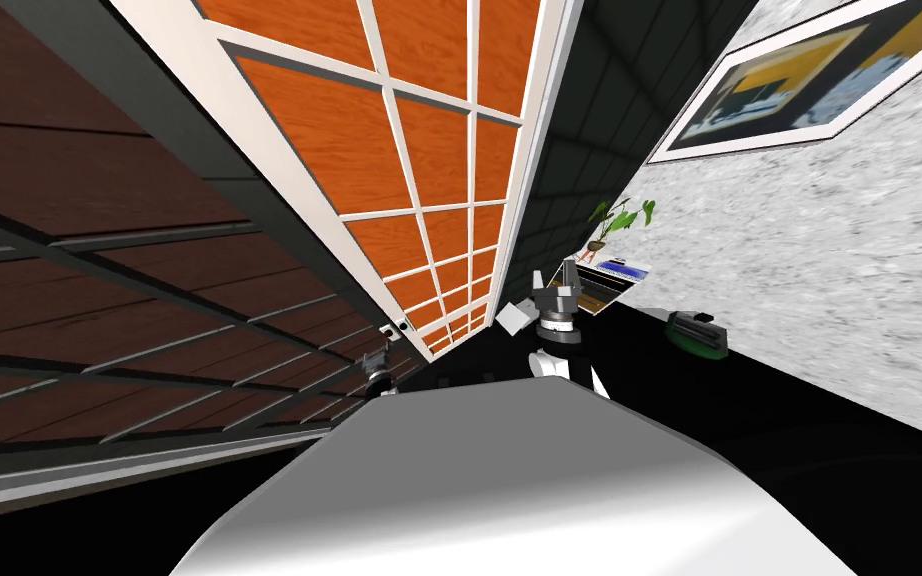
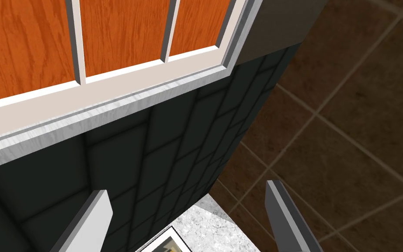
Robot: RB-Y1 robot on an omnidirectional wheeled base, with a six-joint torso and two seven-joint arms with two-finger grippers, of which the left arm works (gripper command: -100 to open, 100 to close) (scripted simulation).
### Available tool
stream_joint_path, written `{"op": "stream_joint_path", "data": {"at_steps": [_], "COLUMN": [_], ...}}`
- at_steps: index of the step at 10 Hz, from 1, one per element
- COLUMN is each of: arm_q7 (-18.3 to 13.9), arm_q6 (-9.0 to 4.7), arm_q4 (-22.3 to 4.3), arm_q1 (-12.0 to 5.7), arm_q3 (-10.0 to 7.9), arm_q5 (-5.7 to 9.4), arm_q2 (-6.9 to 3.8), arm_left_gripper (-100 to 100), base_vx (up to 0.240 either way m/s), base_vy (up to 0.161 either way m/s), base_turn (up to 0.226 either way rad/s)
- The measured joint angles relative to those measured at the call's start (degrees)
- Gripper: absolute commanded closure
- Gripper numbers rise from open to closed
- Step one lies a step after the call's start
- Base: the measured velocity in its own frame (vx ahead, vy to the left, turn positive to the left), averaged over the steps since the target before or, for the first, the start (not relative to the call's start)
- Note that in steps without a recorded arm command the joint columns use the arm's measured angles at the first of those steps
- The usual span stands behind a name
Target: Pull the door open
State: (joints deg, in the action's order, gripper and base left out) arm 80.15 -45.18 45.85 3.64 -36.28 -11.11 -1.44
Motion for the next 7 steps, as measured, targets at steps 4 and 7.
{"op": "stream_joint_path", "data": {"at_steps": [4,7], "arm_q7": [0.8,0.7], "arm_q6": [-1.04,-1.05], "arm_q4": [-0.7,-0.8], "arm_q1": [-1.89,-1.99], "arm_q3": [0.53,0.75], "arm_q5": [-0.17,-0.26], "arm_q2": [1.11,1.24], "arm_left_gripper": [100,100], "base_vx": [0.056,-0.008], "base_vy": [0.005,-0.010], "base_turn": [-0.025,-0.009]}}
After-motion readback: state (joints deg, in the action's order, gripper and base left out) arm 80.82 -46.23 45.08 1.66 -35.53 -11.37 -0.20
